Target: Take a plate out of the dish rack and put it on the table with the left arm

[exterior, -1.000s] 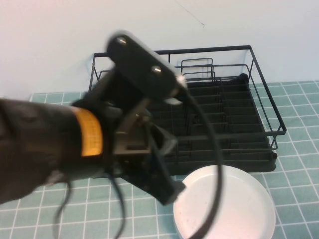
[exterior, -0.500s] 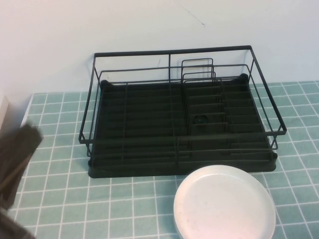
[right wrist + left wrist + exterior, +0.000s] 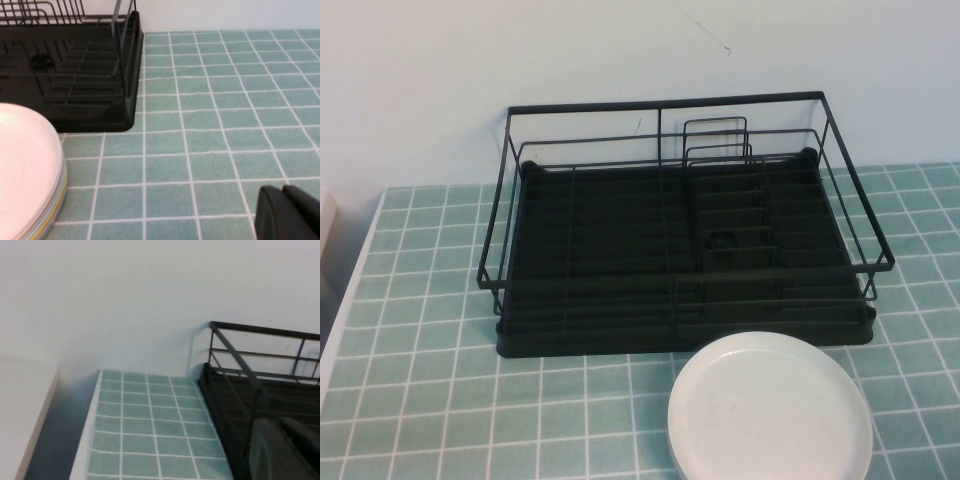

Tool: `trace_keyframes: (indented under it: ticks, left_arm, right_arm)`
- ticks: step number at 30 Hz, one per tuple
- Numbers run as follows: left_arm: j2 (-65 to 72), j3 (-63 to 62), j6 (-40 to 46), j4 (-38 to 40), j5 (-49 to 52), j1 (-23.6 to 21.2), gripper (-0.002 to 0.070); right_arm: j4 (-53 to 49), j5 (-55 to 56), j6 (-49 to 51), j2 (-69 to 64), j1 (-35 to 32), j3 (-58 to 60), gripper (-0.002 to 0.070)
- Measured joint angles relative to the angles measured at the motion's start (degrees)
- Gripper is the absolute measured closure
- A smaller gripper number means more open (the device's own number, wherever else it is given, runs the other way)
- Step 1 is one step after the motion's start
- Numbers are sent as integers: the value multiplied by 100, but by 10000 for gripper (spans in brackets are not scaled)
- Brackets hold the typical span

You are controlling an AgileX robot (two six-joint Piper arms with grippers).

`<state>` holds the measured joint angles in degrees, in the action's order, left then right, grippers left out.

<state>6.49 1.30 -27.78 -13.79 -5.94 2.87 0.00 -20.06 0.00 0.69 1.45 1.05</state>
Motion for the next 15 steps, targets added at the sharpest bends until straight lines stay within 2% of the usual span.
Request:
trace_keyframes:
  ticks: [5,10,15]
  left_arm:
    - [0,0,-15,-101,594,-207,677]
    - [-8,0,9,-297,1477,-216,677]
    - [-547,-11,20,-144,2410,-179,677]
  right_arm:
    - [0,0,0,0,0,0,678]
    - [0,0,0,0,0,0,678]
    - [0,0,0,0,0,0,678]
